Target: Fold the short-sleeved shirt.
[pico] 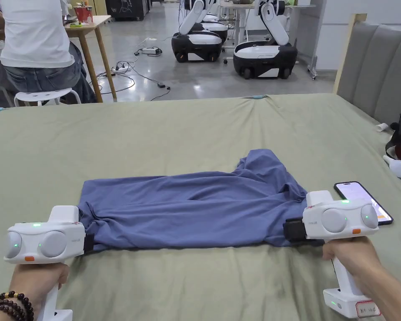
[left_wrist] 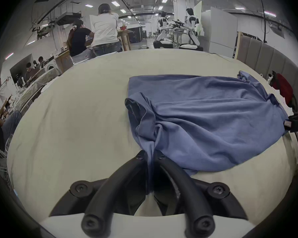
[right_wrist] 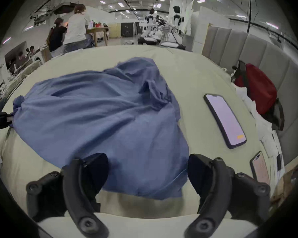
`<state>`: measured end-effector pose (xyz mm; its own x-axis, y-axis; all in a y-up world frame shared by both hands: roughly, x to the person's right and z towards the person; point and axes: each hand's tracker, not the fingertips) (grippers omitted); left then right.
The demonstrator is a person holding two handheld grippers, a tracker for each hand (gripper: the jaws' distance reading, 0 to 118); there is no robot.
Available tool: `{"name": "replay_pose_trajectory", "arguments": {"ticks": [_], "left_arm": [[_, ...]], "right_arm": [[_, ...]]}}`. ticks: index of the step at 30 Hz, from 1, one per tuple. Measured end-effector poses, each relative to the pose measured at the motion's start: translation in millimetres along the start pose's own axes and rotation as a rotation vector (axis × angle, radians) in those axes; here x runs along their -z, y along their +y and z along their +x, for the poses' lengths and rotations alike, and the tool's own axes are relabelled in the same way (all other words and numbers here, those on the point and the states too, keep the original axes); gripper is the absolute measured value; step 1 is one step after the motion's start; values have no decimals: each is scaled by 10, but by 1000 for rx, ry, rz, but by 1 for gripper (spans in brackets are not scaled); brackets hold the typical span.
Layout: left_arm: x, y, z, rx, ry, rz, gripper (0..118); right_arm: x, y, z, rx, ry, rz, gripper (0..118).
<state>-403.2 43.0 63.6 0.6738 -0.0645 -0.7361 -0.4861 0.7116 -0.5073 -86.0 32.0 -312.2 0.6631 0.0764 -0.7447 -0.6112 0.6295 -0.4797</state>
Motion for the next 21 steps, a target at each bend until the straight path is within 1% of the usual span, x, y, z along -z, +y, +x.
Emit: {"name": "replay_pose_trajectory", "arguments": {"ticks": [1,2,3,4,5,6,7,8,12,13,16,18,21], "left_arm": [[3,-6,-3,0,-1,0,4],[0,-10,12,2,-1,-1,4],[-1,-24,17,5,2,-1,4],[-12,-40,25,6,5,3,4],[-28,-48,33,9,7,6,4],[-32,-48,46,19,5,6,4],[-56,-56,52,31,5,4,4],[-89,-67,51,40,5,7,4],[-319,-152,-10,47,10,40,4],[-386,-194,-39,49,2,46,4],[-585,-362,-97,62,-1,39,4],[-746,-529,-117,61,-22,28,4],[-983,-854,-95,66,-42,13,4]], "right_arm": [[25,-15,-15,3,12,-16,73],[40,-26,-40,6,19,-19,73],[3,-42,-90,-11,16,-1,65],[-25,-45,-135,-55,4,16,53],[-60,-38,-165,-72,30,18,33],[-84,-30,-172,-56,60,21,17],[-105,-10,-190,-57,45,7,16],[-167,-5,-195,-86,27,-1,16],[-358,-47,-100,-59,42,22,16],[-434,-84,-89,-64,42,23,16],[-606,-248,-1,-85,44,27,16],[-776,-424,58,-74,74,13,16],[-937,-755,109,-81,80,8,16]]}}
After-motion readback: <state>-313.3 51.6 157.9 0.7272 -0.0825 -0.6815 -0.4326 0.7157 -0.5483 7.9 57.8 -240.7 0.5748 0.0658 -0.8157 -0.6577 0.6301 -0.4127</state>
